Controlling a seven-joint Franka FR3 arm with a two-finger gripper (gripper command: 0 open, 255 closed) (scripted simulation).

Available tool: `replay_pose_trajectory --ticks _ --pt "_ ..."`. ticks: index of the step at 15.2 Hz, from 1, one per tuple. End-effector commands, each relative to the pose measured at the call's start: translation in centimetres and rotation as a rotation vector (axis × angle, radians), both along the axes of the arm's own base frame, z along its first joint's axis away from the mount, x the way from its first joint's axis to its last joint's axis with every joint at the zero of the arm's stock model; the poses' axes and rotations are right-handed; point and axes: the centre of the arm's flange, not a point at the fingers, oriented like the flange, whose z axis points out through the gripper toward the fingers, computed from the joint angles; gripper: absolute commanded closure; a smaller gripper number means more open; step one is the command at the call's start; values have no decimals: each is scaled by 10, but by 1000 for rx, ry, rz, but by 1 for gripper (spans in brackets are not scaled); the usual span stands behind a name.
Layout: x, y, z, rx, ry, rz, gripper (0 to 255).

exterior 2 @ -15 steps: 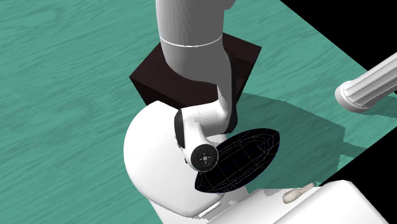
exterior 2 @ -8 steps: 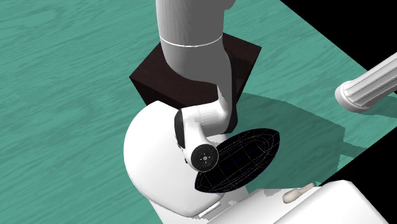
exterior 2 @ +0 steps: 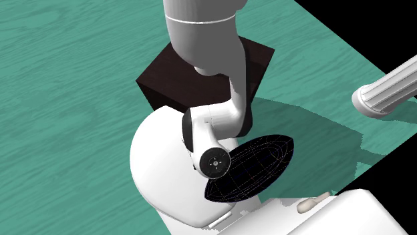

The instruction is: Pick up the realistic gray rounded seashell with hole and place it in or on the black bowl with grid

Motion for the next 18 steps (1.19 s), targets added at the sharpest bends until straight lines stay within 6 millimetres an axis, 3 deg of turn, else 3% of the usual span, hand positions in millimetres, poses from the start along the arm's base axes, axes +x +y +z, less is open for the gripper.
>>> replay_pose_trajectory --ticks 1,18 --pt "0 1 11 0 0 0 255" --pt "0 1 101 0 0 0 255"
